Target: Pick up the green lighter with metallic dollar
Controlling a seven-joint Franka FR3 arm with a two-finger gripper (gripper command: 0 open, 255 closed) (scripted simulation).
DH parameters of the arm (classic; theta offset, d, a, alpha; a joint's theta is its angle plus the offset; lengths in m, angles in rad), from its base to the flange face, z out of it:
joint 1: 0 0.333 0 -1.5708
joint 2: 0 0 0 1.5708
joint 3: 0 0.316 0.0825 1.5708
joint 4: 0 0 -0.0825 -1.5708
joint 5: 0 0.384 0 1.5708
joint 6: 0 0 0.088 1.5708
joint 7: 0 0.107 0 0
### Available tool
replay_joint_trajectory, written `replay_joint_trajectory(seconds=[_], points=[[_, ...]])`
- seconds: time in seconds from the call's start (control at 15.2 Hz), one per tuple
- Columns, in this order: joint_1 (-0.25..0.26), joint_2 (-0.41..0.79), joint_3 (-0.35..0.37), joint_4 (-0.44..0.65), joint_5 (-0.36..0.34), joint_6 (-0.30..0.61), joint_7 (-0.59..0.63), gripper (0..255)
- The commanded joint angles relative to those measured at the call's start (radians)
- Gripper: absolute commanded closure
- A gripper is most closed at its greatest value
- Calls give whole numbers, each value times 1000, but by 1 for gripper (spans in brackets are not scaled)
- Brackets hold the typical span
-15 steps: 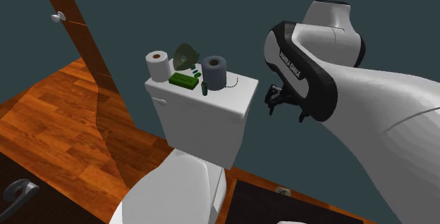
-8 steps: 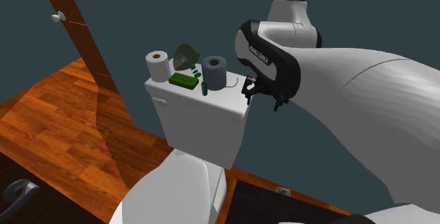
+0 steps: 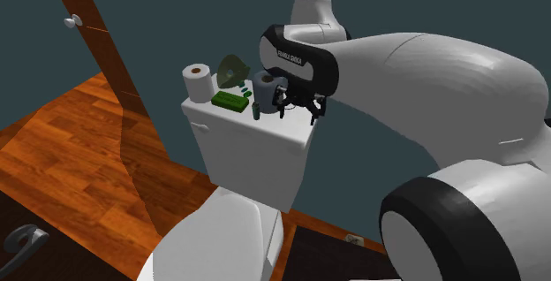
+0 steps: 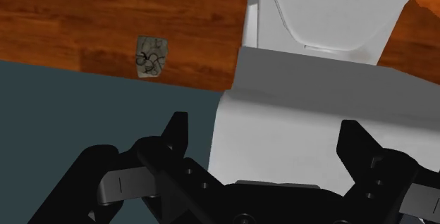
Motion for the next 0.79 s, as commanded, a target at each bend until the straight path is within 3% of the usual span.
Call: replay_joint_trajectory(seconds=[0.0, 0.33, 0.73], points=[[12, 72, 31, 60, -36, 12, 61, 0], [69, 280, 82, 254, -160, 8, 208, 0], [205, 551, 82, 561, -319, -61, 349, 0]])
